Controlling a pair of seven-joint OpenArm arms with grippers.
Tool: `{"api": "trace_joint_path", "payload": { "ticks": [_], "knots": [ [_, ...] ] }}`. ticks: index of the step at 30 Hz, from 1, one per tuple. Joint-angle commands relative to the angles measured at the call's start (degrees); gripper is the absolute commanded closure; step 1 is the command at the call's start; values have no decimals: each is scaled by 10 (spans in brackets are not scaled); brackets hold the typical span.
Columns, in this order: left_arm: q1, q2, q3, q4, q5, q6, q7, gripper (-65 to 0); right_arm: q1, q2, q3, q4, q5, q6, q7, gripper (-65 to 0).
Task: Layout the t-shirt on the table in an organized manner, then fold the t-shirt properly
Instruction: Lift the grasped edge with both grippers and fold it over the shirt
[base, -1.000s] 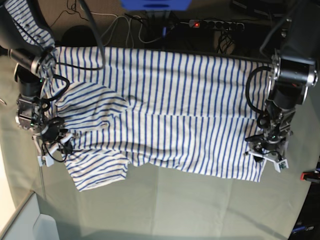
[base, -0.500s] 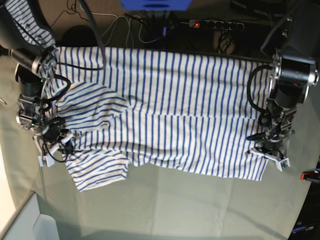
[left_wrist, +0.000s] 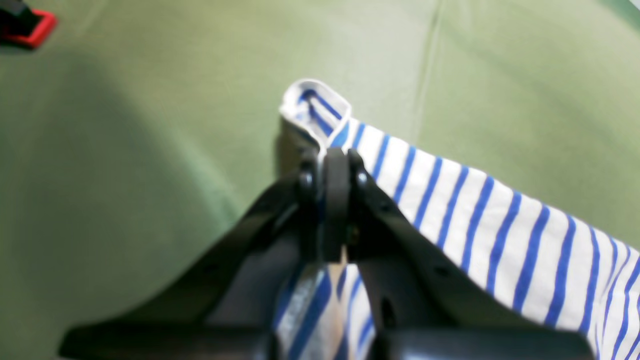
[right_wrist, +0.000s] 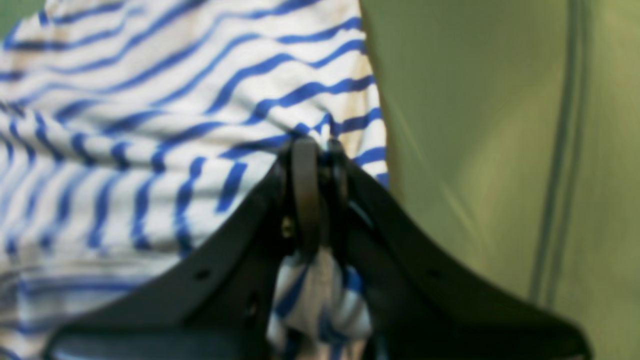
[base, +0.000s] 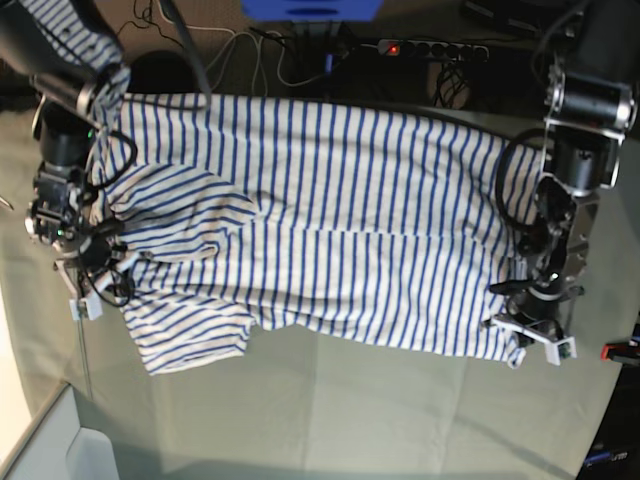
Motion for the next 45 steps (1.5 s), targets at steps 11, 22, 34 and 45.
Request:
{"api": "trace_joint_path", "payload": {
  "ticks": [11, 22, 34, 45],
  "knots": [
    [78, -5, -127, 132, 1, 3, 34, 0, -59, -48, 58, 185, 10, 25, 15, 0],
    [190, -5, -200, 254, 1, 3, 34, 0, -170, -135, 105, 350, 11, 25, 18, 0],
    [268, -5, -206, 287, 1, -3, 34, 0, -275, -106, 79, 363, 84, 25, 20, 0],
    [290, -5, -206, 295, 0, -3, 35, -321, -295, -79, 27, 367, 81, 25, 16, -205]
  ]
}}
